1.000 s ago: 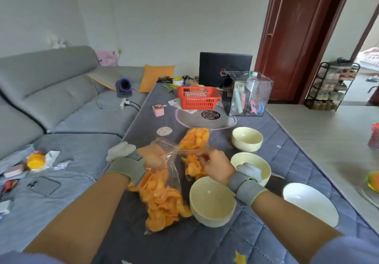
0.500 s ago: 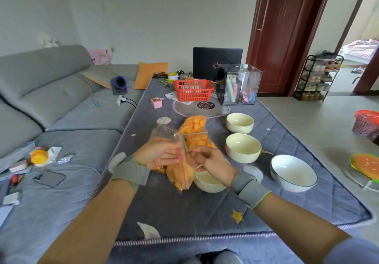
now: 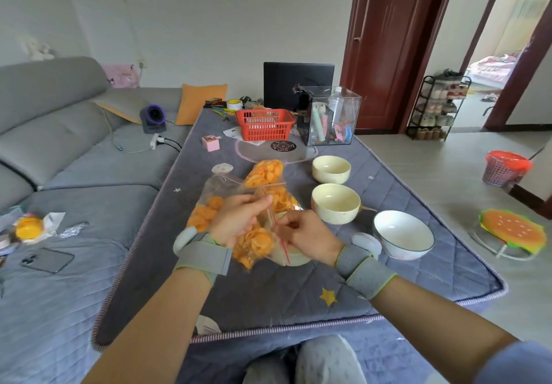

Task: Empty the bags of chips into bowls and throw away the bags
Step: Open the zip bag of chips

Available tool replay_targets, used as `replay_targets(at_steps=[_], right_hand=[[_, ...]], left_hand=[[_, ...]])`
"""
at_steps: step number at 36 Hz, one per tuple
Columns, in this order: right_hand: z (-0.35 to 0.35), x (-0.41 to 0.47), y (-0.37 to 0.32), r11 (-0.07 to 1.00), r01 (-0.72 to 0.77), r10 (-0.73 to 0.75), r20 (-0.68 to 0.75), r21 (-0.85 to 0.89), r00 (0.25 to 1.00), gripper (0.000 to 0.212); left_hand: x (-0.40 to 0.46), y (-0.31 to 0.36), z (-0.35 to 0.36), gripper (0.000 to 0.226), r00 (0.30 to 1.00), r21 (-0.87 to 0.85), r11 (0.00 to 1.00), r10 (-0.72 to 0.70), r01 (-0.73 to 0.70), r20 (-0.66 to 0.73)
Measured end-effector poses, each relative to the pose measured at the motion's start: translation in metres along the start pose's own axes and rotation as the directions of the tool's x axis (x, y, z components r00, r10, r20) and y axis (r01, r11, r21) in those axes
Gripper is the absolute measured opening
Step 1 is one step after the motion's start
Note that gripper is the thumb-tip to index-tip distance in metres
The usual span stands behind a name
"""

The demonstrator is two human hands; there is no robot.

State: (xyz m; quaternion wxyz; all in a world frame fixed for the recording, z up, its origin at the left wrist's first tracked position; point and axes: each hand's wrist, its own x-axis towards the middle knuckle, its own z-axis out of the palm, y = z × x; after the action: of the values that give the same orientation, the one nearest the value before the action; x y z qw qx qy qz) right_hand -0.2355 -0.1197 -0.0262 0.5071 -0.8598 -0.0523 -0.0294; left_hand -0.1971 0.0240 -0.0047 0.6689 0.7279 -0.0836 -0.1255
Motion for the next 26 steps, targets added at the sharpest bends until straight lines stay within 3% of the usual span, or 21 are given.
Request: replay_targets(at_steps=[4, 11, 16, 20, 26], right_hand=[[-0.005, 0.000, -0.003, 0.985, -0.068, 0.058, 0.061, 0.161, 0.996, 0.026], [-0.009, 0.005, 0.000, 0.946, -0.150, 0.105, 0.164, 0.289, 0.981, 0.026], [-0.007, 0.016, 0.003, 0.827, -0.259, 0.110, 0.309, 0.498, 0.945, 0.028], [-0.006, 0.024, -0.002, 0.711, -0.302, 0.057, 0.376, 0.635, 0.925, 0.031], [0.007, 0.029, -0.005, 0.828, -0.232, 0.040, 0.359, 0.511, 0.933, 0.027]], left_hand=[[-0.001, -0.005, -0.003, 0.023, 0.999, 0.008, 1.000, 0.027, -0.027, 0.031], [0.001, -0.006, -0.013, 0.018, 0.988, 0.034, 0.998, 0.040, -0.045, 0.147], [0.005, -0.002, -0.023, 0.023, 0.981, 0.142, 0.989, 0.022, -0.050, 0.191], [0.006, 0.001, -0.028, 0.027, 0.987, 0.121, 0.992, 0.012, -0.031, 0.160], [0.002, -0.007, -0.029, 0.034, 0.991, 0.122, 0.992, 0.003, -0.019, 0.133]])
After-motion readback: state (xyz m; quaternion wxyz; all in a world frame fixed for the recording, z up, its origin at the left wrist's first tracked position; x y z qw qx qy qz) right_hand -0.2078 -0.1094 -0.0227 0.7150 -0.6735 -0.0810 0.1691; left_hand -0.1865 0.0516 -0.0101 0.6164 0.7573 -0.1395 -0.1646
